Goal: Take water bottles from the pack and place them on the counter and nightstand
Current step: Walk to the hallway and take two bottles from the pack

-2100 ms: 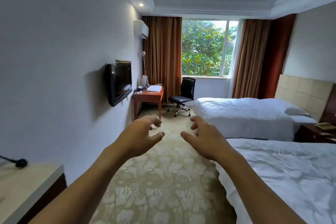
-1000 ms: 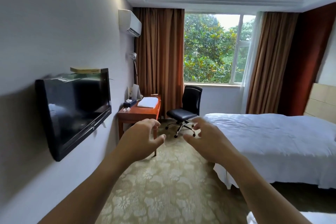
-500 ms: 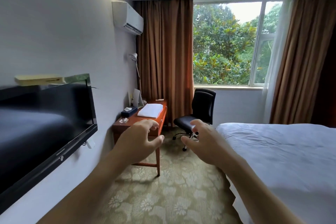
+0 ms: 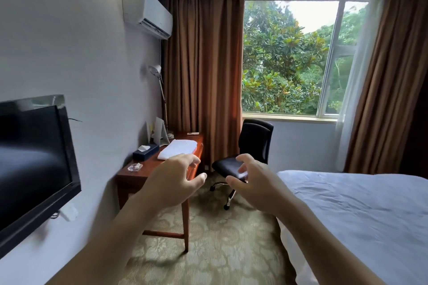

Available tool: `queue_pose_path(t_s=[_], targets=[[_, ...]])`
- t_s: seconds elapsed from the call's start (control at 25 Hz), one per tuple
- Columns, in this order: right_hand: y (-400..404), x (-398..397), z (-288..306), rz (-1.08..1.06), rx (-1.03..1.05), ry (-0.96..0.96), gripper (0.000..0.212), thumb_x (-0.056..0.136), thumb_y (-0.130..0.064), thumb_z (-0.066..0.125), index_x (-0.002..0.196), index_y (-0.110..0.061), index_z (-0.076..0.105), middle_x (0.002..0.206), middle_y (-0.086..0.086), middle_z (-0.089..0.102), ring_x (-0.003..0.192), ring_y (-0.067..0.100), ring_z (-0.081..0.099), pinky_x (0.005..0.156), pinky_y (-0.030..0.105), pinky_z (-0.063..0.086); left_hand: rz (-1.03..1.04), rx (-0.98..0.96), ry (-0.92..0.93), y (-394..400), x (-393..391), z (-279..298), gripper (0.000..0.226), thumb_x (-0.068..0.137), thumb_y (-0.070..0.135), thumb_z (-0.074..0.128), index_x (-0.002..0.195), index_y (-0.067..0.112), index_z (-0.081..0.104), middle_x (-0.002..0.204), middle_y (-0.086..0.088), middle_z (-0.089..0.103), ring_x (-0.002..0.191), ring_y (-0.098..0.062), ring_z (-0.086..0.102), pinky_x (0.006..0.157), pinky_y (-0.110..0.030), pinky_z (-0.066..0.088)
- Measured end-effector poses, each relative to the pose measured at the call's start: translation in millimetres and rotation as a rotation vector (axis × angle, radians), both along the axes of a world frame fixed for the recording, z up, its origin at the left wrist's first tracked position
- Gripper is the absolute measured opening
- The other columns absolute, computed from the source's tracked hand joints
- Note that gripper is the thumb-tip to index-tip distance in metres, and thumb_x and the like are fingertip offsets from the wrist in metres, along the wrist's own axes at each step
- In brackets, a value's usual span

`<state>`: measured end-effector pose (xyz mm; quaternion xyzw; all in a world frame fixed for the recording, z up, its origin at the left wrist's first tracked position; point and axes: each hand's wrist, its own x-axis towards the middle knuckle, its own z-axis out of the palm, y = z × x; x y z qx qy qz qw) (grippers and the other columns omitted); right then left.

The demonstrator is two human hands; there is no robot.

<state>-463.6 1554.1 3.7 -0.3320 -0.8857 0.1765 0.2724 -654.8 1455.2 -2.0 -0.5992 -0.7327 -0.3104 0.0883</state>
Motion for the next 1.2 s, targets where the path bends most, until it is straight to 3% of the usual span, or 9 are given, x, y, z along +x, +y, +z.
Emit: queue_pose_path(t_s=[0.16,0.36,0.64,0.76,1.0,1.2], targets=[[86,-66,15,0.016,0.034,0.012,0.065,0.089,-0.048,0.059,0.143,-0.021,0.038,0.122,-0.003,0.061,0.100,0.013,0.058,0.084,0.027,0.050,0.032,0.037,-0.042,82,-62,9,0.042,0.086,0.046,0.063,0.122,0.022,0.062,0.111,0.010,0.068,0.093,-0.005,0.062,0.081,-0.027,0.054],[144,-162,25,0.128,0.083,0.053,0.058,0.086,-0.048,0.061,0.135,-0.022,0.046,0.117,-0.003,0.065,0.103,0.017,0.061,0.090,0.036,0.051,0.154,0.073,-0.055,113,-139,19,0.041,0.085,0.043,0.067,0.119,0.022,0.063,0.101,0.009,0.067,0.090,-0.012,0.062,0.082,-0.034,0.054],[120,-344,1,0.541,0.052,0.096,0.042,0.085,-0.047,0.060,0.119,-0.022,0.058,0.088,-0.013,0.064,0.079,0.013,0.058,0.073,0.029,0.043,0.589,-0.038,-0.070,32,-244,-1,0.037,0.087,0.046,0.063,0.116,0.025,0.062,0.107,0.013,0.064,0.095,-0.010,0.058,0.081,-0.027,0.049],[78,-408,-7,0.781,0.016,0.065,0.041,0.085,-0.051,0.057,0.117,-0.025,0.058,0.084,-0.010,0.066,0.082,0.013,0.060,0.069,0.029,0.045,0.850,-0.029,-0.086,-25,-260,-7,0.030,0.085,0.046,0.064,0.108,0.027,0.061,0.098,0.015,0.061,0.088,-0.007,0.056,0.075,-0.026,0.050],[-35,-459,-11,1.328,-0.090,0.081,0.037,0.086,-0.050,0.059,0.114,-0.025,0.056,0.077,-0.008,0.058,0.069,0.011,0.058,0.063,0.030,0.049,1.424,-0.019,-0.102,-133,-202,-11,0.020,0.085,0.049,0.063,0.094,0.033,0.054,0.092,0.020,0.059,0.080,-0.003,0.058,0.067,-0.024,0.050],[-159,-403,-25,1.828,-0.119,0.032,0.041,0.087,-0.050,0.057,0.119,-0.023,0.055,0.087,-0.009,0.060,0.077,0.013,0.060,0.071,0.033,0.053,1.912,-0.081,-0.132,-216,-51,-19,0.019,0.084,0.047,0.063,0.092,0.034,0.052,0.092,0.020,0.058,0.087,-0.007,0.057,0.070,-0.026,0.044]])
